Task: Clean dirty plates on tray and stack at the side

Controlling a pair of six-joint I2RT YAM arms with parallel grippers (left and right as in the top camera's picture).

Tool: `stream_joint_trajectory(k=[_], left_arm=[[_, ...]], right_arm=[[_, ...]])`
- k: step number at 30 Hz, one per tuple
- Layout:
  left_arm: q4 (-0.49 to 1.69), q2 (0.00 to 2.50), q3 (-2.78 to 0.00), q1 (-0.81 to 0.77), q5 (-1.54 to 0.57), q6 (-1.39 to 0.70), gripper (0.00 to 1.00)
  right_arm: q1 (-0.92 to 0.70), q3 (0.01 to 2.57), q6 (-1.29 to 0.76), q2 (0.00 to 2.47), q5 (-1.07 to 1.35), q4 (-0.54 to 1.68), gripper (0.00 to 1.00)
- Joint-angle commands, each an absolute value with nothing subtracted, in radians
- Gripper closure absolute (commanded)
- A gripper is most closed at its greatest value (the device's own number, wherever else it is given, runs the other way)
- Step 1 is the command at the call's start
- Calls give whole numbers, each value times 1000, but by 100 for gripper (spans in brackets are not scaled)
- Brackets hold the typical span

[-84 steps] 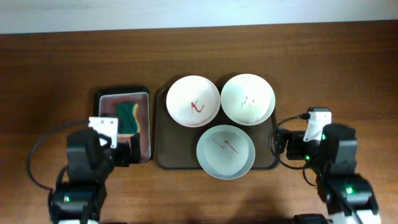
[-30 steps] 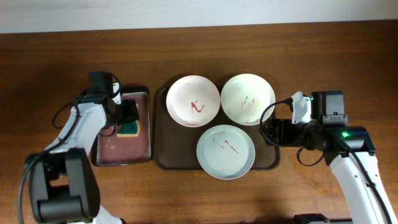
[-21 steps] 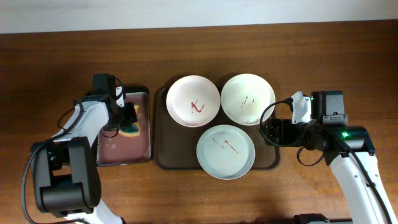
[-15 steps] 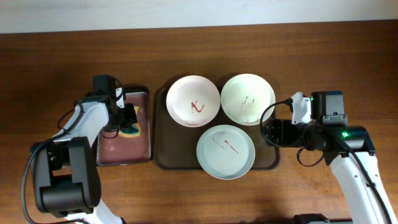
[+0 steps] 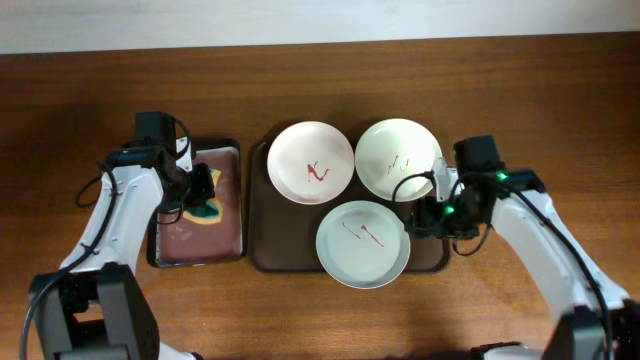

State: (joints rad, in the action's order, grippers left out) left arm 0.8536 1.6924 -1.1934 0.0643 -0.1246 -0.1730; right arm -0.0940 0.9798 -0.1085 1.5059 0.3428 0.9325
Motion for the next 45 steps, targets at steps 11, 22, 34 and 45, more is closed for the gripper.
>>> stream_joint_trajectory(k=[11, 22, 34, 45], left_arm=[[861, 1675, -1213, 65, -142, -164, 100], [885, 1675, -1213, 65, -142, -164, 100], [876, 1675, -1213, 66, -142, -164, 100], [608, 1493, -1236, -52, 194, -111, 100]], right_arm=[[-178, 991, -128, 1709, 359, 886, 83], [-179, 953, -173, 1709, 356, 886, 89], [-179, 953, -173, 1709, 356, 884, 96], [-179, 953, -173, 1709, 356, 863, 96]])
